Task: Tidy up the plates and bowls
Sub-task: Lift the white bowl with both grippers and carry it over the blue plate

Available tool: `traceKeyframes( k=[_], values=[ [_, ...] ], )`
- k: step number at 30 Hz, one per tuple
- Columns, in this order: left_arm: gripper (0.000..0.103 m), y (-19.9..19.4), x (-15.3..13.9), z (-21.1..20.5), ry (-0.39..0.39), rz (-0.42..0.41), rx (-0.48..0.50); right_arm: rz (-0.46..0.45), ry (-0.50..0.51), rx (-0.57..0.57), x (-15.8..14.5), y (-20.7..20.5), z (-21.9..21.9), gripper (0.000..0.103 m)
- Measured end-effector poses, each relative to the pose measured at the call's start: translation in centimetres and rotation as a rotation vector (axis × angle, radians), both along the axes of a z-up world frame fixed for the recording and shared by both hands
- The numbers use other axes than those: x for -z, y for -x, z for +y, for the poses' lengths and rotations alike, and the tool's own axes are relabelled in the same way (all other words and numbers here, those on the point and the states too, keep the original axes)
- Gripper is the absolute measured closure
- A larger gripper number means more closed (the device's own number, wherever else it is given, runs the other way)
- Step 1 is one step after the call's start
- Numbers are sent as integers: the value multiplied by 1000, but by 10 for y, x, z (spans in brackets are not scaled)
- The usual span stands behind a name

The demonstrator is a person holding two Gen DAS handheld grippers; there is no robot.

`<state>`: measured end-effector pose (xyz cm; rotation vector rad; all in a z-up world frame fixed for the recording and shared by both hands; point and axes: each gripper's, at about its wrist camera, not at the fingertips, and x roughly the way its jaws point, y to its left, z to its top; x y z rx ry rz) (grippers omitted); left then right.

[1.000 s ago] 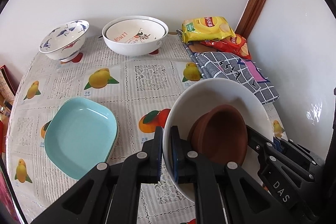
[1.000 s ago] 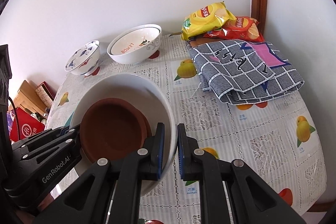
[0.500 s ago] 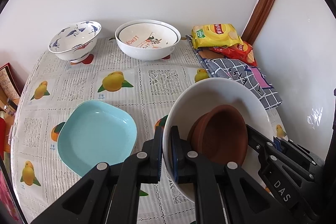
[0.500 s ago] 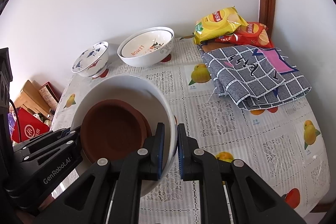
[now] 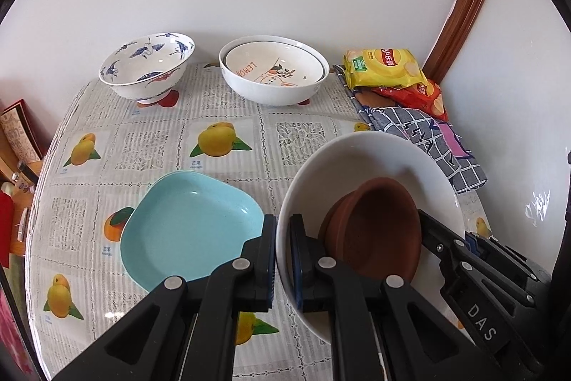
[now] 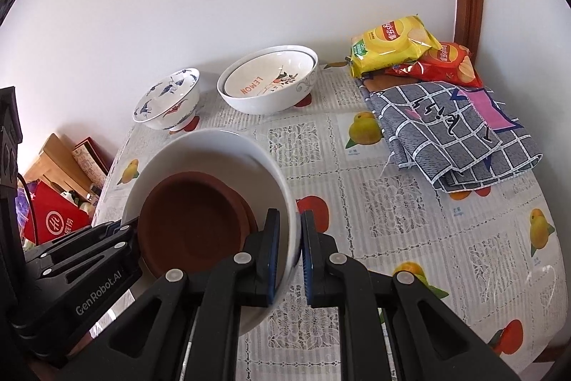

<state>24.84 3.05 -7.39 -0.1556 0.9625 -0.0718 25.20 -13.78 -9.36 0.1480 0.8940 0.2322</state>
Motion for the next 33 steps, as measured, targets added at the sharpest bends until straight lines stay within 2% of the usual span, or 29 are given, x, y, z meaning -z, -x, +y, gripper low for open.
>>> traceKeyframes(
  k=[33],
  values=[
    [95,-9,18,87,23,20,-106,20,34,-105,14,-24,92,92]
  ],
)
